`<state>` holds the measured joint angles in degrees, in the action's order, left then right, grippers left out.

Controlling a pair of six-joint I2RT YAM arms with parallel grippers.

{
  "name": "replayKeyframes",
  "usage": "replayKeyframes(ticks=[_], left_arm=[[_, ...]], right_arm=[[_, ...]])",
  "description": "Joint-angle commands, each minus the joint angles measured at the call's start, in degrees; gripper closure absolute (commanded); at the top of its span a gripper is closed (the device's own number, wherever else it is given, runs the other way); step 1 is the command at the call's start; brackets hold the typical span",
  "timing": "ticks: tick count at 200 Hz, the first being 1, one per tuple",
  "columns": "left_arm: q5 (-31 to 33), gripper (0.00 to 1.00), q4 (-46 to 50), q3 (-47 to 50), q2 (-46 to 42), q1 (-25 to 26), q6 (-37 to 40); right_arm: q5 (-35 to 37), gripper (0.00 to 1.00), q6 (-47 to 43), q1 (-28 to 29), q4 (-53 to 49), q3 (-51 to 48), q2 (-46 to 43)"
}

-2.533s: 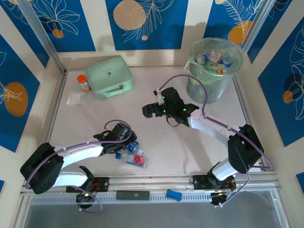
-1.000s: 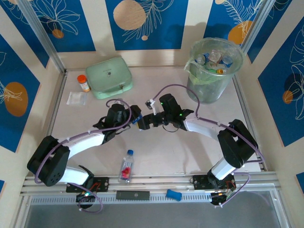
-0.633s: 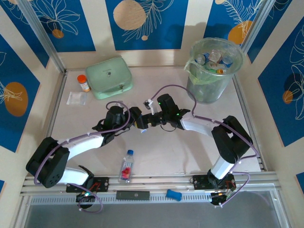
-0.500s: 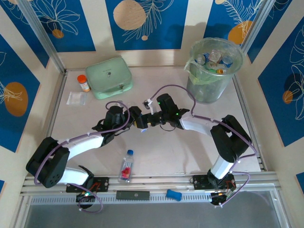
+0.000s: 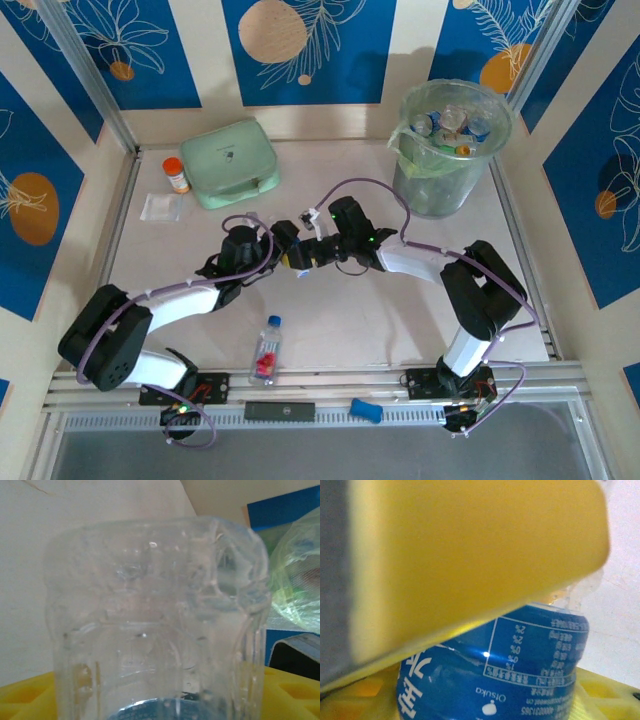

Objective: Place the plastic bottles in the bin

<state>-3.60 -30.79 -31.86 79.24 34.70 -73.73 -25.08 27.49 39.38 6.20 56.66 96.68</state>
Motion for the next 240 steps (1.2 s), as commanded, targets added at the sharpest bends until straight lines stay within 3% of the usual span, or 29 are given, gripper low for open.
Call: replayKeyframes(ticks=[1, 10, 95, 149, 211, 240], left_arm=[[-4.1, 0.08, -3.6, 0.1, -0.5, 0.8, 0.2], [-3.8, 0.0, -2.5, 0.1, -1.1, 0.8, 0.8], [3.9, 0.0, 20.5, 1.0, -19.2, -7.4, 12.4], [10.6, 0.0, 32.4, -0.1, -26.4, -8.9, 20.7], [4.7, 0.0, 28.9, -0.9, -21.0, -8.9, 22.2], [-1.7, 0.0, 28.1, -3.2, -15.2, -8.9, 23.7]], right_arm=[[1.1, 0.48, 0.4, -0.6, 1.3, 0.6, 0.0], [1.2, 0.48, 0.4, -0.9, 0.9, 0.4, -0.2], [5.7, 0.49, -5.6, -7.7, -8.8, -1.0, -7.5], [10.4, 0.49, -10.7, -17.0, -20.3, 7.9, -14.9], [11.0, 0.49, -10.2, -28.8, -27.6, 24.3, -17.2], [16.4, 0.49, -9.5, -34.5, -31.3, 31.4, -15.7]])
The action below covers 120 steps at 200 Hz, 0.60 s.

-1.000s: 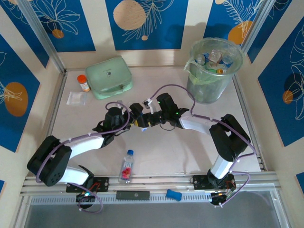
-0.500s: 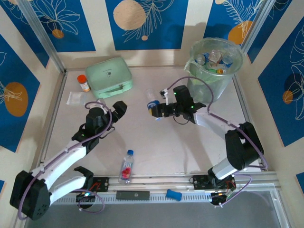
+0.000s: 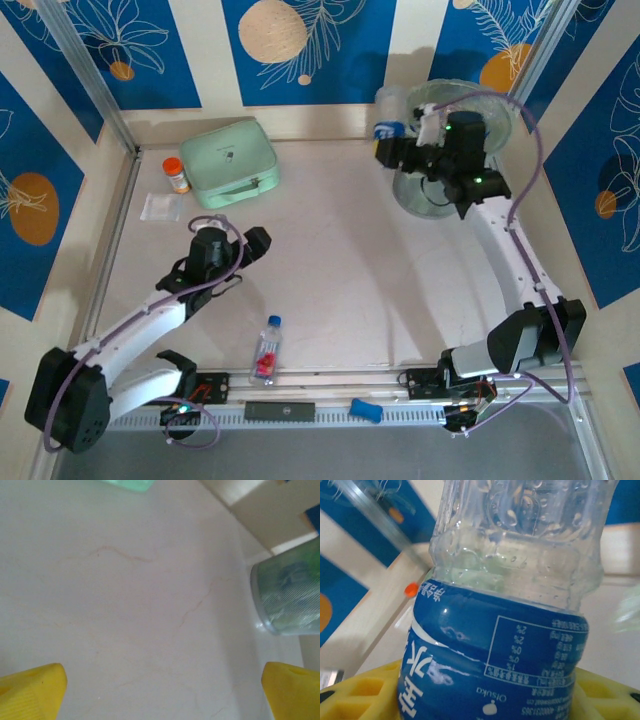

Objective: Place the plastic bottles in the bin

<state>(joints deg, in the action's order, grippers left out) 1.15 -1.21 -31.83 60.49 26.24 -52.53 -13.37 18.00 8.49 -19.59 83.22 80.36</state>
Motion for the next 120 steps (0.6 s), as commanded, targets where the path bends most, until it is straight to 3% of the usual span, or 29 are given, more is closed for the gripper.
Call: replayKeyframes(ticks=[1, 59, 88, 120], left_arm=[[-6.7, 0.0, -1.4, -3.3, 3.8, -0.4, 2.6], [-16.1, 0.0, 0.6, -9.0, 13.8, 0.0, 6.6], [-16.2, 0.0, 0.4, -9.6, 14.9, 0.2, 7.0], [-16.2, 0.0, 1.1, -10.6, 15.1, 0.3, 7.5]], right_arm=[[4.9, 0.49, 0.0, -3.8, -5.6, 5.1, 0.7], [12.5, 0.49, -1.6, -12.7, -9.9, 14.1, 5.7], [9.1, 0.49, -1.7, -15.5, -11.8, 17.6, 9.8], [3.9, 0.49, -2.0, -15.1, -18.7, 28.0, 18.4]])
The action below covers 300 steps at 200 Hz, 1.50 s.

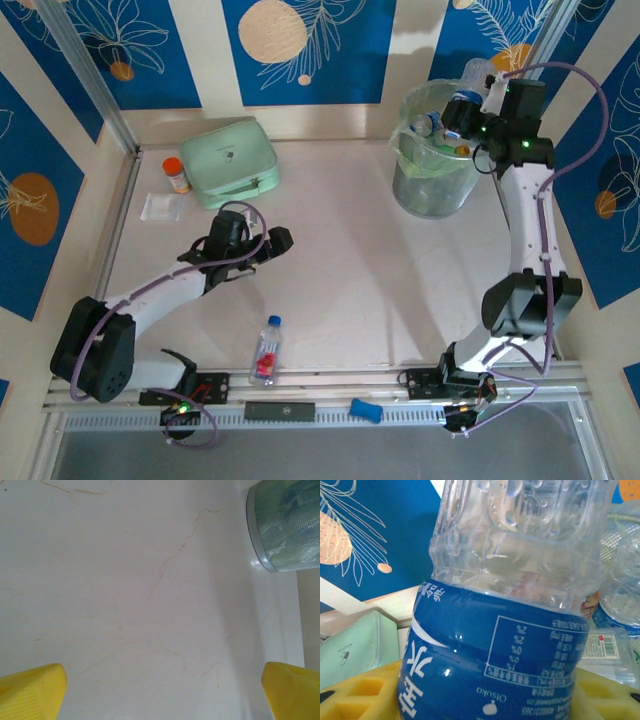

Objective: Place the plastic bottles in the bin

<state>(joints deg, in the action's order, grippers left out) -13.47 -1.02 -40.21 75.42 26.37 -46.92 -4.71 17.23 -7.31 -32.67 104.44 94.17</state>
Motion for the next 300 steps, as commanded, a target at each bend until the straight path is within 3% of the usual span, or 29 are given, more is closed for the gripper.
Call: replayKeyframes(ticks=[1, 52, 97, 132, 167, 256, 300], left_arm=[[-1.6, 0.0, 0.9, -2.2, 0.2, 0.2, 1.9], [-0.4, 0.0, 3.3, -1.8, -1.7, 0.3, 2.7], [1.0, 0.0, 4.2, -0.7, -3.3, 0.3, 3.2], [1.0, 0.0, 3.8, -0.2, -3.7, 0.3, 3.0], [1.8, 0.0, 4.4, 0.2, -4.6, 0.3, 3.3], [3.5, 0.0, 11.8, -3.1, -4.8, 0.3, 6.5], [4.8, 0.0, 17.0, -3.8, -6.8, 0.3, 8.7]], right_arm=[[-4.9, 0.49, -1.3, 0.7, -5.9, 7.1, 4.8], [-5.3, 0.49, 2.5, 2.3, -12.3, 19.8, 17.3], [-9.9, 0.48, 5.6, 2.6, -14.6, 26.9, 22.6], [-8.9, 0.35, 6.1, 2.5, -18.2, 30.7, 24.9], [-5.7, 0.22, 5.5, 2.5, -17.9, 29.1, 22.6], [4.8, 0.17, -0.7, 6.5, -13.8, 23.7, 12.5], [8.5, 0.14, -4.2, 12.9, -7.0, 9.8, 3.1]])
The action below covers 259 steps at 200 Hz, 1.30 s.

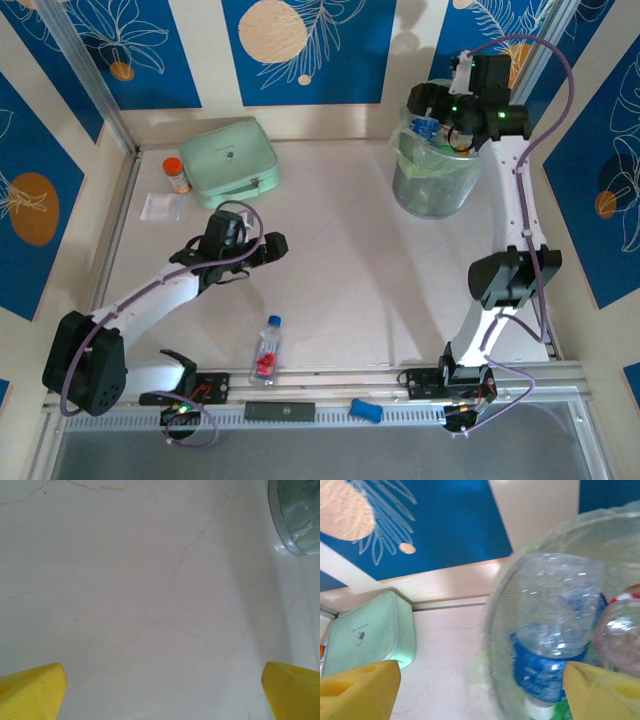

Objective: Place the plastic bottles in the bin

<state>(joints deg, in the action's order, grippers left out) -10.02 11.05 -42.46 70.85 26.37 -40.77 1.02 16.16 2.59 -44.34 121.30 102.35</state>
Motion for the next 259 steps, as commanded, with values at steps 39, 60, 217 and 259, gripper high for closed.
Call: replayKeyframes(ticks=[39, 60, 217, 259], left_arm=[[1.4, 0.0, 12.0, -1.5, -6.6, 1.3, 5.0], [2.4, 0.0, 17.0, -1.1, -9.7, 3.2, 5.5], [14.4, 0.04, 26.6, 9.0, -9.0, 37.6, -14.1], [15.5, 0.16, 24.3, 10.0, -4.7, 39.7, -16.2]], right_arm=[[-0.9, 0.01, -0.9, 10.4, 17.3, -27.9, -14.8], [-0.6, 0.01, 1.1, 15.0, 21.5, -36.5, -17.0], [4.6, 0.01, 8.1, 23.8, 25.2, -46.8, -11.6], [5.5, 0.01, 7.7, 23.7, 24.4, -47.3, -12.3]])
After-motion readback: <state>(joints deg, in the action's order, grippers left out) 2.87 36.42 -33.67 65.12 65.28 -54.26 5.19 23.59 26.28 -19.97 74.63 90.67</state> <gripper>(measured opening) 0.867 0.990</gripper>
